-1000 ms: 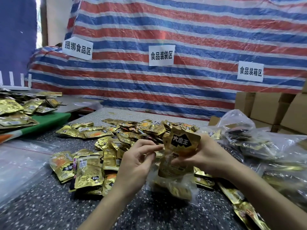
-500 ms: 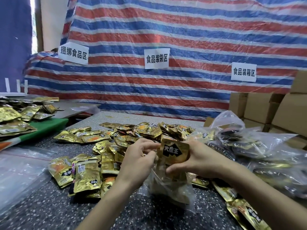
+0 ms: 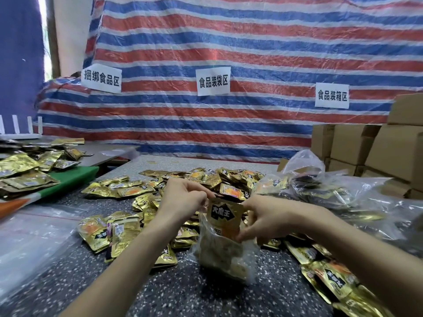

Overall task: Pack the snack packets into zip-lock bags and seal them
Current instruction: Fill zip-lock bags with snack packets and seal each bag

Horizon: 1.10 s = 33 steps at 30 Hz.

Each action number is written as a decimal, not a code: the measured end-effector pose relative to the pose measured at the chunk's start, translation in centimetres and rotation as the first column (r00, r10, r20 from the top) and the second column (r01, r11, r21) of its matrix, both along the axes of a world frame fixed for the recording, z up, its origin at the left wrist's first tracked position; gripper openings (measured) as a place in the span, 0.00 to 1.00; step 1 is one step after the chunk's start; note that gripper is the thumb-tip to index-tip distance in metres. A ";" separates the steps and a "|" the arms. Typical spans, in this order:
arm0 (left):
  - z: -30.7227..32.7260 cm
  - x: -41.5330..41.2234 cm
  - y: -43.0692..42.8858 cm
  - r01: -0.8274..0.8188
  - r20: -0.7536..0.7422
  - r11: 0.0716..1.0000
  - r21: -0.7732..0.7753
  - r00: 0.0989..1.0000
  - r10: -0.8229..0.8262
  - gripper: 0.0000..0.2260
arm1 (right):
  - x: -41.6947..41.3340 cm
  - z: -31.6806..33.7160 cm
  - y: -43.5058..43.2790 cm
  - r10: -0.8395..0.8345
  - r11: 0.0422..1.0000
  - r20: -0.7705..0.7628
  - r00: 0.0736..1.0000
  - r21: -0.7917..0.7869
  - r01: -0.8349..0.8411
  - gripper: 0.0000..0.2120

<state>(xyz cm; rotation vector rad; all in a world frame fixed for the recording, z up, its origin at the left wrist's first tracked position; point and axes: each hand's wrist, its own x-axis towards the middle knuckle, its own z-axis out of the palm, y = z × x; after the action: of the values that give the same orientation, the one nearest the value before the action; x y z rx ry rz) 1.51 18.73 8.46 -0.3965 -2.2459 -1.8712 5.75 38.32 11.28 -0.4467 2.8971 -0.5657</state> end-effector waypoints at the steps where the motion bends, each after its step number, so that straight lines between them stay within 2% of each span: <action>1: 0.1 0.1 0.0 -0.003 -0.004 1.000 -0.007 1.000 0.003 0.16 | 0.2 0.0 0.1 -0.002 1.000 -0.032 0.999 0.002 0.002 0.12; 5: 0.7 0.3 -0.1 -0.011 -0.030 0.994 -0.106 1.000 0.008 0.14 | 0.7 -0.4 0.5 0.026 1.000 -0.158 0.987 0.017 -0.023 0.29; 8: 1.3 0.5 -0.4 -0.053 -0.128 0.956 -0.289 0.992 0.016 0.17 | 1.2 -0.4 0.8 -0.003 0.999 -0.266 0.964 -0.031 -0.006 0.24; 12: 2.3 0.9 -1.1 -0.144 -0.205 0.841 -0.521 0.978 0.041 0.21 | 1.9 -0.2 1.7 -0.072 0.981 -0.384 0.920 -0.193 -0.003 0.14; 15: 3.0 1.1 -1.5 -0.126 -0.187 0.827 -0.548 0.982 0.026 0.21 | 2.1 0.1 2.3 -0.182 0.925 -0.387 0.904 -0.378 0.024 0.17; 17: 3.5 1.2 -1.3 -0.078 -0.152 0.847 -0.527 0.988 -0.003 0.19 | 1.9 0.3 2.4 -0.232 0.909 -0.352 0.907 -0.411 0.072 0.20; 22: 3.9 1.0 -0.9 -0.140 -0.238 0.854 -0.502 0.971 0.019 0.12 | 1.8 1.3 2.2 -0.249 0.940 -0.334 0.909 -0.307 0.145 0.20; 26: 3.6 1.1 -1.3 -0.106 -0.307 0.809 -0.578 0.947 -0.095 0.11 | 2.4 1.5 2.8 -0.204 0.968 -0.272 0.940 -0.197 0.154 0.16; 30: 3.3 1.1 -2.4 -0.070 -0.325 0.687 -0.723 0.913 -0.249 0.06 | 3.6 1.6 3.6 -0.061 0.998 -0.218 0.974 -0.033 0.055 0.09; 33: 3.4 0.8 -3.3 -0.098 -0.321 0.601 -0.794 0.905 -0.277 0.04 | 3.8 1.6 3.8 -0.043 0.999 -0.328 0.944 -0.042 0.031 0.06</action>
<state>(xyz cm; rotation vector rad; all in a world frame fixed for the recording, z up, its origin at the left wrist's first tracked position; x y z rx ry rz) 2.33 15.41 11.85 -0.9509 -2.6184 -0.5431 9.55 42.16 12.86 -0.5397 3.2239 -0.6014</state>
